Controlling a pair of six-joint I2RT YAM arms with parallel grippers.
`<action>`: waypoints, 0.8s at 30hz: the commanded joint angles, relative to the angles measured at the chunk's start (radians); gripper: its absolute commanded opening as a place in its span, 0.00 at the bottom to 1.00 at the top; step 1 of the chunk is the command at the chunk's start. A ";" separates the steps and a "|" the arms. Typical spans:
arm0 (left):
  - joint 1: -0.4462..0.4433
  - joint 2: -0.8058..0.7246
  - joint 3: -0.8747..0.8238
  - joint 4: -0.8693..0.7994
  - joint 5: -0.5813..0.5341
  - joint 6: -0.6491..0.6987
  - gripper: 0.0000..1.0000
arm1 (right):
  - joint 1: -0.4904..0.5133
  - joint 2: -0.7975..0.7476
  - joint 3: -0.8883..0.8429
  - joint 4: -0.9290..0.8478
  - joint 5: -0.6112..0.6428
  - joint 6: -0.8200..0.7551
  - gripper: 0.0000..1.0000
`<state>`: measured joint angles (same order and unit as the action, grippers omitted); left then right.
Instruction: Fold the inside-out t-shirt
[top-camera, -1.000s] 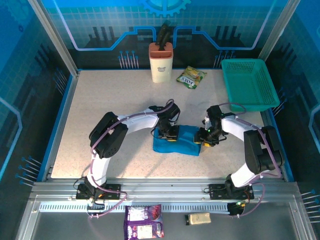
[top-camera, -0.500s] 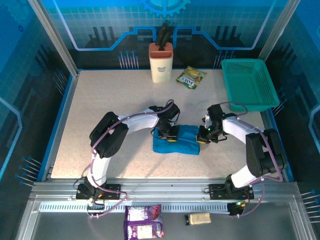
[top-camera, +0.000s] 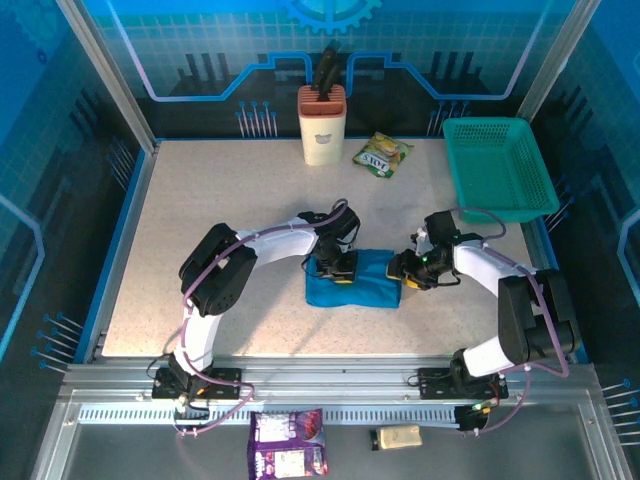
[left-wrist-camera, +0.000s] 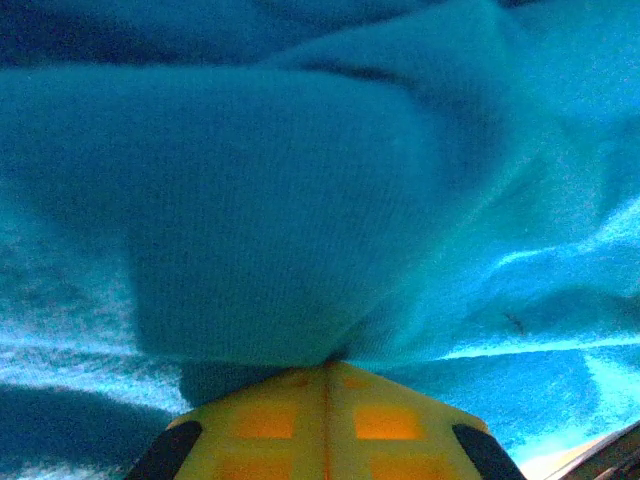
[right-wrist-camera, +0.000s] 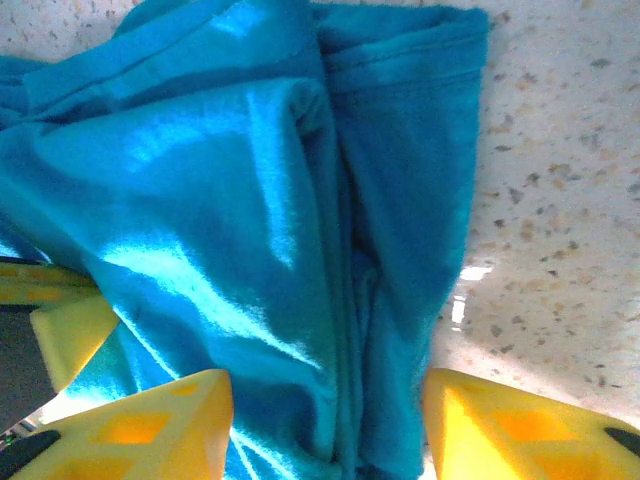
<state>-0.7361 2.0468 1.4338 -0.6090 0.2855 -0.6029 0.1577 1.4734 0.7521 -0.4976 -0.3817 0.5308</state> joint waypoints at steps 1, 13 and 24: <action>-0.003 0.013 0.013 -0.046 0.015 -0.001 0.08 | -0.015 0.022 -0.008 -0.015 0.017 -0.021 0.56; -0.002 0.012 0.014 -0.050 0.016 -0.003 0.08 | -0.015 0.092 -0.013 0.068 -0.139 -0.045 0.61; -0.006 0.018 0.022 -0.052 0.020 -0.003 0.08 | -0.015 0.084 -0.014 0.095 -0.176 -0.041 0.52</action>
<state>-0.7361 2.0468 1.4338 -0.6167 0.2855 -0.6029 0.1448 1.5528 0.7452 -0.4068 -0.5362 0.5003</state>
